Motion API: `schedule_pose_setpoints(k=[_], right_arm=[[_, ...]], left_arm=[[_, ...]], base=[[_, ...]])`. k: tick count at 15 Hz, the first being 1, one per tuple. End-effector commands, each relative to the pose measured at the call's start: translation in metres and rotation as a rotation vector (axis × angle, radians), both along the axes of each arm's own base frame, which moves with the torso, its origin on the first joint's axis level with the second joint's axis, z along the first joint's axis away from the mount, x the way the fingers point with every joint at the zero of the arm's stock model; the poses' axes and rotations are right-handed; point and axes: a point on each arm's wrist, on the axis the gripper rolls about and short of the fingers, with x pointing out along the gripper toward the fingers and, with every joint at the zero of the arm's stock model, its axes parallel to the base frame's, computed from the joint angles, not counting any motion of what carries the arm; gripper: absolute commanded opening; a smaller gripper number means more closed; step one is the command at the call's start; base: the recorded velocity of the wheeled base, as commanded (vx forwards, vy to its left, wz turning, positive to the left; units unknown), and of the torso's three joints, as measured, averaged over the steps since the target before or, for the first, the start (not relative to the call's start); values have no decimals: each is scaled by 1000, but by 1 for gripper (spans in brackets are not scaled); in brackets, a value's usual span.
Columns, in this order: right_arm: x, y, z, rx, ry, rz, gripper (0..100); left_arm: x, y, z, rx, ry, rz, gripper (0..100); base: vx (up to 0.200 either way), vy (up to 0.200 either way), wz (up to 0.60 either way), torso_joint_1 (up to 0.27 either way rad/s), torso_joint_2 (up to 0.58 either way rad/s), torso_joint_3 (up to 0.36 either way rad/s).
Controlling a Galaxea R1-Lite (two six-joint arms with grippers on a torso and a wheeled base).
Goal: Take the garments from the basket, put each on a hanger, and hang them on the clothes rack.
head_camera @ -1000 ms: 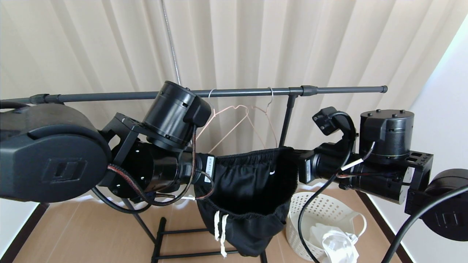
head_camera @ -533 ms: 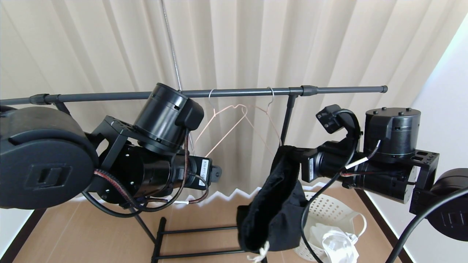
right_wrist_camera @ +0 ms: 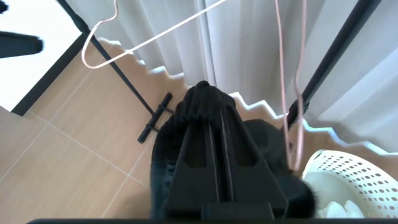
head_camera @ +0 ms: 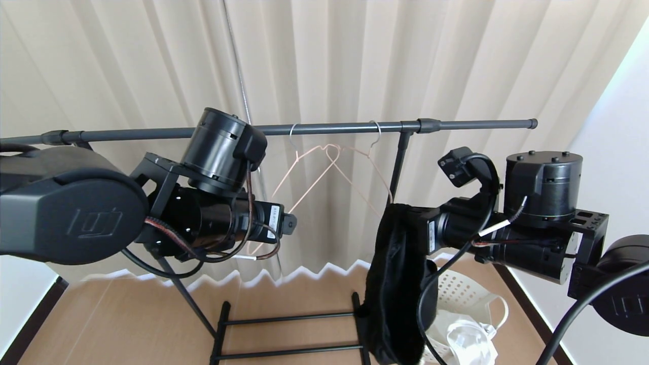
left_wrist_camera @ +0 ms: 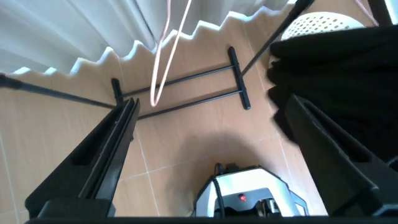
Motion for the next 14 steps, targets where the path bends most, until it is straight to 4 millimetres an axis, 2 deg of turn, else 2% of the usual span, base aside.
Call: schedule_pose_setpoints(k=[1,6,10,14], right_arm=[[0,1,-2,-2,5,2,0],[-2,2,-6,-12,15,12,0],[-2,2,-5,-11,12,9,0],[-2,2,-5,-11,12,11,0]], left_arm=[[14,0,-13,21,23,1,100],[61,-2,-39,63,-8,-23,100],[90,2,-50,69,1,-26,100],[109,8,-57,54,14,-34,100]], base=[[0,0,0,0,0,0],[0,0,0,0,0,0],[0,0,0,0,0,0],[0,0,0,0,0,0]])
